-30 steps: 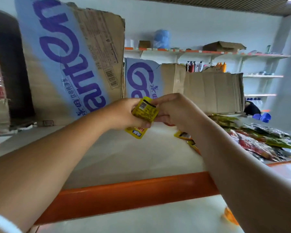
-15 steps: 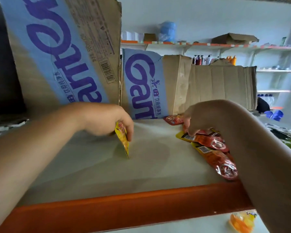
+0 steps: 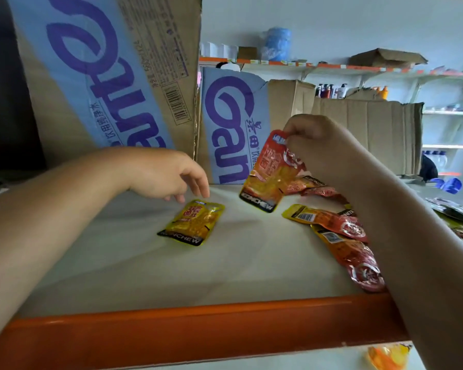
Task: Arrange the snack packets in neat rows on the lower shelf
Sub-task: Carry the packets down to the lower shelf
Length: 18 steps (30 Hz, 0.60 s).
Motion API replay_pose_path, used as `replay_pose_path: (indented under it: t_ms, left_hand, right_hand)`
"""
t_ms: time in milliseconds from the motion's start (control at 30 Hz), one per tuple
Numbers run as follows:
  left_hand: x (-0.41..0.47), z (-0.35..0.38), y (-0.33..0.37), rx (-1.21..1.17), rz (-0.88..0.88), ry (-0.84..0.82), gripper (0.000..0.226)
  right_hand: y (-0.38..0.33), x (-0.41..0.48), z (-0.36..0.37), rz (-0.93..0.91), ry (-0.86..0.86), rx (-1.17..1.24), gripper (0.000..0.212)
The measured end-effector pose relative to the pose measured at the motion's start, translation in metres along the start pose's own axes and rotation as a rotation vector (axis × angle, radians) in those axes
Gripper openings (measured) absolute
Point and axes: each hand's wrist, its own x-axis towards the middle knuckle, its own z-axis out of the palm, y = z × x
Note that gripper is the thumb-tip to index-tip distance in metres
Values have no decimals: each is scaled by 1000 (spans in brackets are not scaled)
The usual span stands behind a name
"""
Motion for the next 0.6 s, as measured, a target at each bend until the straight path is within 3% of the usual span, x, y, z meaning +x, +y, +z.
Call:
replay_pose_path:
  t_ms: [100, 267, 333, 467, 567, 600]
  left_hand:
    - [0, 4, 5, 5, 3, -38, 11]
    - [-1, 11, 16, 115, -78, -53, 44]
    - [-1, 13, 18, 142, -85, -53, 49]
    - [-1, 12, 19, 191, -106, -34, 50]
    - [-1, 11, 16, 209, -150, -25, 50]
    - [0, 11, 16, 213, -169, -25, 51]
  right_hand:
    - [1, 0, 4, 96, -18, 188, 19]
    - [4, 1, 13, 237, -199, 297, 14]
    - [1, 0, 16, 260, -278, 129, 14]
    - [1, -7, 13, 175, -493, -540, 24]
    - [1, -9, 13, 86, -560, -573, 5]
    - [0, -10, 14, 67, -591, -565, 14]
